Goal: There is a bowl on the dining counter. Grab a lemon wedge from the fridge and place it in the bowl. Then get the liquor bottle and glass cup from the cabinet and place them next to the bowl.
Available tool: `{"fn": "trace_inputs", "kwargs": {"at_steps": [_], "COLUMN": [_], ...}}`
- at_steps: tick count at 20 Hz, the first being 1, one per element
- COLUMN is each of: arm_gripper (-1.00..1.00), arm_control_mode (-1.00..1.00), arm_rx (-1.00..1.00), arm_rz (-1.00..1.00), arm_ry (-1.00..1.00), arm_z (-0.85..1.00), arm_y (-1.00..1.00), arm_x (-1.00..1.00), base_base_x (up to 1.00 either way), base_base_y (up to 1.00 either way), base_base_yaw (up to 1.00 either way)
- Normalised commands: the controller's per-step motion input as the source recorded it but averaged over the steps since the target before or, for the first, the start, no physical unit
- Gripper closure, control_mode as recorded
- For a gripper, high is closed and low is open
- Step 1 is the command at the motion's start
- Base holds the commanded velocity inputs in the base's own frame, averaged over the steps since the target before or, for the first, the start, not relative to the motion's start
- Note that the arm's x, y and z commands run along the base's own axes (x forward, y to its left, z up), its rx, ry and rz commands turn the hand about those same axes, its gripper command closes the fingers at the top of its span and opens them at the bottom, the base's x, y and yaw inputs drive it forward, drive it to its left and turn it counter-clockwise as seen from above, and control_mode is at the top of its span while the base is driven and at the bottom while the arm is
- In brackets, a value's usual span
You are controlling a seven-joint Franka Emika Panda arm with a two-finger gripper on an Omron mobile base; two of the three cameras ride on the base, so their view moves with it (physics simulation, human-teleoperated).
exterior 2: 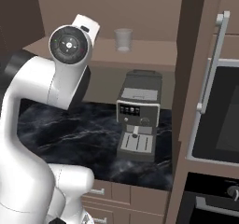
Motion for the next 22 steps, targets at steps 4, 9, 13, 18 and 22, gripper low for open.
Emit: {"fn": "trace_inputs", "kwargs": {"at_steps": [4,9,13,18,22], "arm_gripper": [-1.00,-1.00,-1.00,-1.00,-1.00], "arm_control_mode": [-1.00,-1.00,-1.00,-1.00,-1.00], "arm_rx": [0.00,0.00,-0.01,-0.01,0.00], "arm_rz": [0.00,0.00,0.00,0.00,0.00], "arm_ry": [0.00,0.00,0.03,0.08,0.06], "arm_z": [-0.01,0.00,0.00,0.00,0.00], "arm_y": [-0.22,-0.18,-0.03,0.00,-0.06], "arm_x": [0.08,0.10,0.24,0.30,0.20], "base_base_x": [0.00,0.00,0.00,0.00,0.00], "base_base_y": [0.00,0.00,0.00,0.00,0.00], "base_base_yaw": [0.00,0.00,0.00,0.00,0.00]}}
